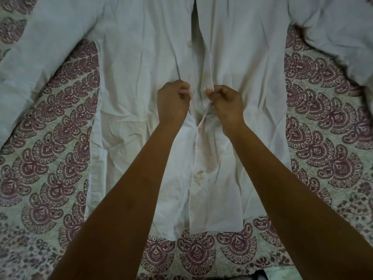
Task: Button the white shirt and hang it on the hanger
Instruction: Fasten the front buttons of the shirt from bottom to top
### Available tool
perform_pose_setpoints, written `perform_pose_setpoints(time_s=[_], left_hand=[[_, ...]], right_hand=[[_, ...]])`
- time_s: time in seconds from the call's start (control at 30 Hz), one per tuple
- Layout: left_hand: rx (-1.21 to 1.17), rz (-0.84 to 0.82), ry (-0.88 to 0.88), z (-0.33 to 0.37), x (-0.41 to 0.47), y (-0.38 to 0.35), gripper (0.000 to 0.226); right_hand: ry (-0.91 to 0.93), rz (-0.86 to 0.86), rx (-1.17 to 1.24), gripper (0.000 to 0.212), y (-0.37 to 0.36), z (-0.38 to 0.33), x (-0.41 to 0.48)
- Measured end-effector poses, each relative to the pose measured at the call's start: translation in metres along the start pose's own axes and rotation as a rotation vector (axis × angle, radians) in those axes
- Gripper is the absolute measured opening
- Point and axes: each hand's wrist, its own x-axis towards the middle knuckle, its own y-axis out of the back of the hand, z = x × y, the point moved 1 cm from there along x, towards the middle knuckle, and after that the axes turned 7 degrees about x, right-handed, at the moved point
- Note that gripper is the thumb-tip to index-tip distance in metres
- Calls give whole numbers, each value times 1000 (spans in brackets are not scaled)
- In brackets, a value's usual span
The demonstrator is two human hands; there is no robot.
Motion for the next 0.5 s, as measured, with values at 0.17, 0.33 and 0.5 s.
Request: perform_pose_setpoints(time_s=[0.17, 0.33, 0.5], left_hand=[[202, -12, 26, 9, 5, -2, 10], [202, -22, -16, 23, 4, 4, 9], [-145, -65, 101, 26, -5, 6, 17]], right_hand=[[-65, -78, 139, 6, 2, -2, -4], [-80, -49, 131, 9, 0, 0, -4], [-64, 48, 66, 21, -7, 7, -4]])
